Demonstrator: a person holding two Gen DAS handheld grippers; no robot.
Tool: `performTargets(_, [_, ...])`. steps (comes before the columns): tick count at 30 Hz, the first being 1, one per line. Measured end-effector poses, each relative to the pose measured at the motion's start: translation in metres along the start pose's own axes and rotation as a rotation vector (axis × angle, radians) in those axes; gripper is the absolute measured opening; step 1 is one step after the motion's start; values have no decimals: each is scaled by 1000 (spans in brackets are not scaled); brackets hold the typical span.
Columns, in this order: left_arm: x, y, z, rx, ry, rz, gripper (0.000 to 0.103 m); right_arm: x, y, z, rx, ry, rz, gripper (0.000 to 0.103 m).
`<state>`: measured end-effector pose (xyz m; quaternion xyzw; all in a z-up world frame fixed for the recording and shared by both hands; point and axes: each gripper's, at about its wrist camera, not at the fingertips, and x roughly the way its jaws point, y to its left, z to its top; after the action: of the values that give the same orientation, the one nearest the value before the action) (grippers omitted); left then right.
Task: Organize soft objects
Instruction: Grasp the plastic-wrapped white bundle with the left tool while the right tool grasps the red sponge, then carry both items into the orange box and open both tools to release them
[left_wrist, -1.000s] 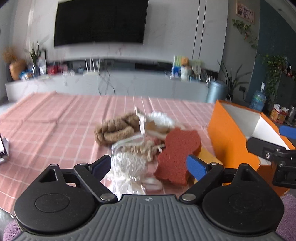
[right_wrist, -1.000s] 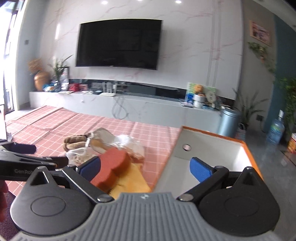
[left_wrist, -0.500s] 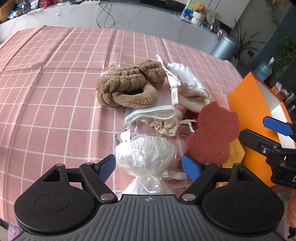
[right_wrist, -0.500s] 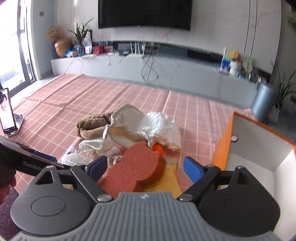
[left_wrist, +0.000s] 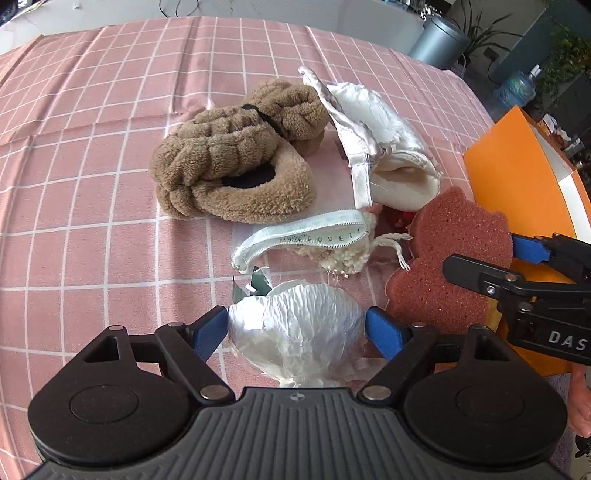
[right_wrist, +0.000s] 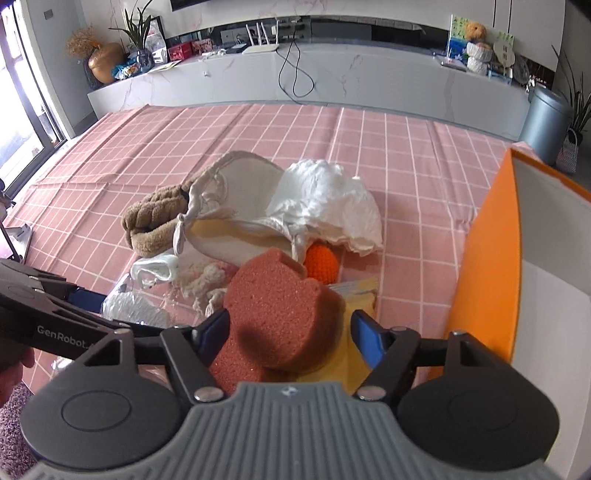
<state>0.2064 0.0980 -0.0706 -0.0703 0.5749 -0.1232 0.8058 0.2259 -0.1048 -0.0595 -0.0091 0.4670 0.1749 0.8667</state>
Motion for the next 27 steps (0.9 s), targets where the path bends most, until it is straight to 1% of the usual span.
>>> performTargets(4, [0, -2, 1, 0, 0, -11, 86, 2, -1, -2, 6, -2, 8, 63])
performTargets(7, [-3, -5, 0, -2, -15, -12, 79, -2, 1, -2, -6, -15, 3, 60])
performTargets(10, [-12, -9, -5, -5, -46, -20, 74, -11, 3, -1, -16, -37, 1, 53])
performTargets(13, [-22, -10, -12, -1, -86, -38, 70, -21, 4, -2, -27, -67, 1, 47])
performTargets(15, [-34, -13, -19, 14, -139, -38, 70, -28, 6, -3, -36, -87, 1, 44])
performTargets(18, [-48, -23, -31, 47, -231, -18, 69, -40, 11, -6, -57, -125, -7, 41])
performTargets(24, [-73, -41, -58, 89, -409, 18, 68, -66, 20, -17, -97, -219, -39, 41])
performTargets(27, [-81, -53, -67, 112, -466, 37, 68, -83, 19, -21, -84, -267, -25, 41])
